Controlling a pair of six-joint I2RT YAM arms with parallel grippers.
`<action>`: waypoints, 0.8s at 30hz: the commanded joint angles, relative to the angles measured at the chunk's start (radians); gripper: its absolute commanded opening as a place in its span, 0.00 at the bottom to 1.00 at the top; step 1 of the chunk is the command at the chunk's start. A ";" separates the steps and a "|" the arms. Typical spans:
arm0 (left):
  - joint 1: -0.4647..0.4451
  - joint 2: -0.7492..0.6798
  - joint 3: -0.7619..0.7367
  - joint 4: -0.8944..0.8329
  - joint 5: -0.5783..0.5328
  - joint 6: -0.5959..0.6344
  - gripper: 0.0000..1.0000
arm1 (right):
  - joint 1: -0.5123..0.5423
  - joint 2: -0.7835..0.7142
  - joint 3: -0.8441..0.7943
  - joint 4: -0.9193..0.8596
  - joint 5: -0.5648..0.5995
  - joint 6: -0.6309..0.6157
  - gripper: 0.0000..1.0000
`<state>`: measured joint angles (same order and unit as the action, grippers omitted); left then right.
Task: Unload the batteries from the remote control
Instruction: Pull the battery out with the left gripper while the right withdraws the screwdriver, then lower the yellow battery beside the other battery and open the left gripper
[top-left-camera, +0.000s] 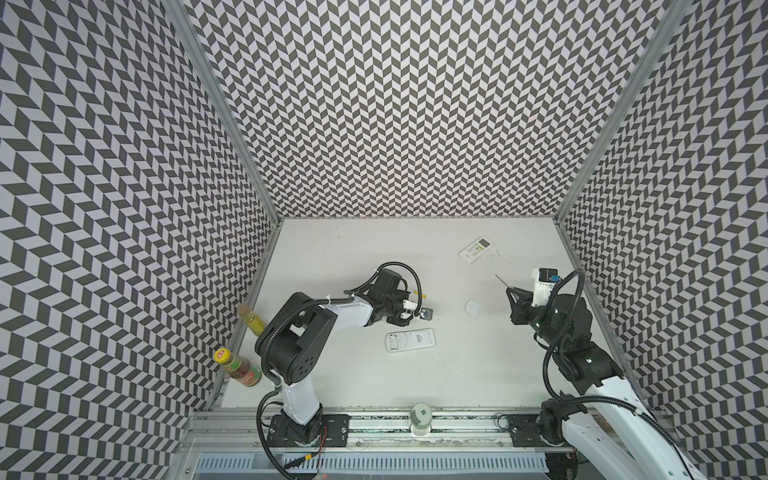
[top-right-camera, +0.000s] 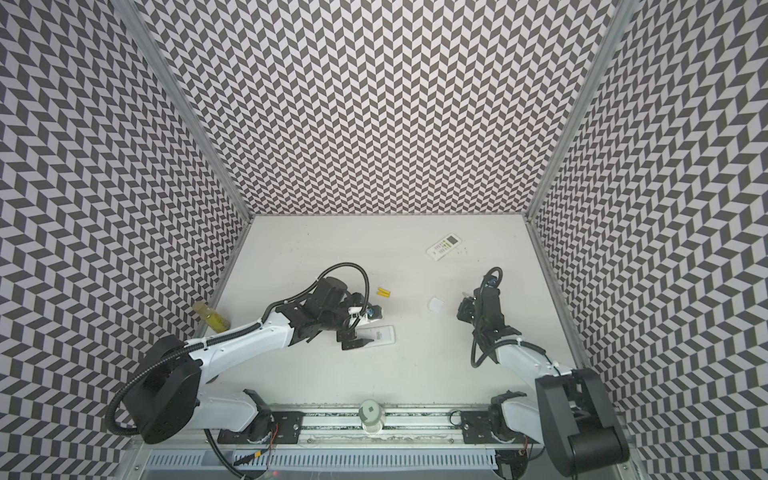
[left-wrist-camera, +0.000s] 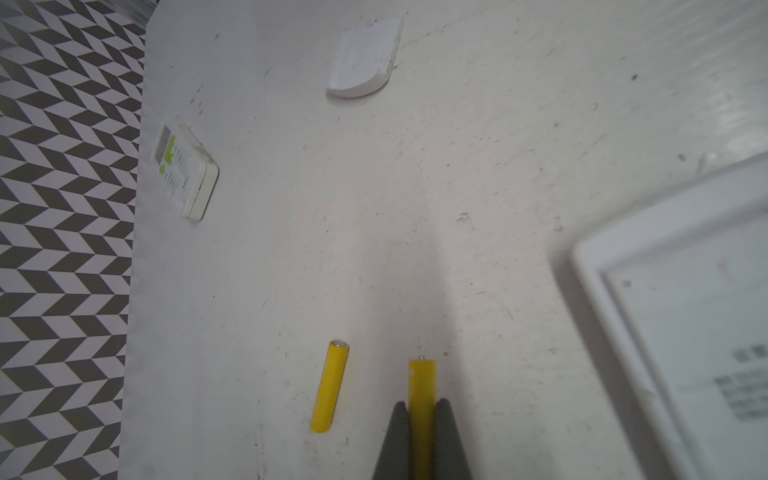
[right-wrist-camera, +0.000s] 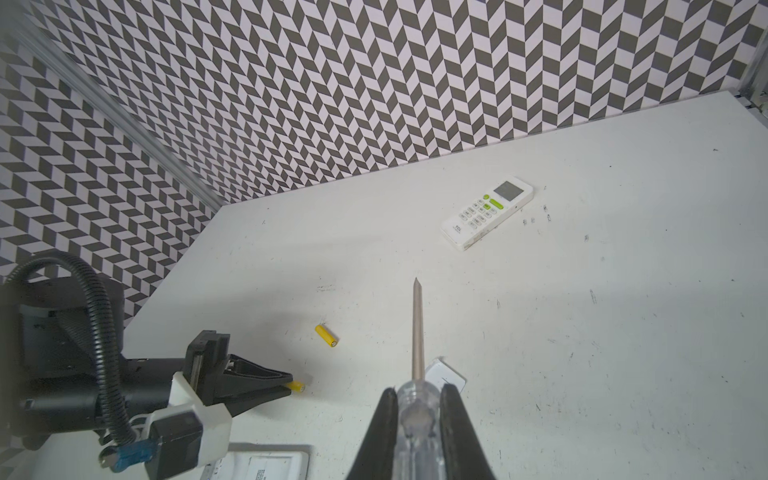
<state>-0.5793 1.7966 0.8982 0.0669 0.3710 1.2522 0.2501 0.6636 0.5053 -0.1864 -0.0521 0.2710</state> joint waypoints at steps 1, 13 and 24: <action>0.014 0.037 0.038 0.036 -0.003 0.036 0.03 | -0.005 0.009 -0.005 0.048 0.026 -0.006 0.00; 0.026 0.122 0.081 0.040 0.013 0.061 0.08 | -0.005 0.021 -0.011 0.047 0.032 -0.002 0.00; 0.025 0.179 0.121 0.005 0.032 0.122 0.18 | -0.006 0.058 -0.008 0.041 0.030 0.002 0.00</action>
<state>-0.5556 1.9461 1.0149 0.1143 0.3920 1.3422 0.2501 0.7216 0.5045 -0.1879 -0.0322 0.2722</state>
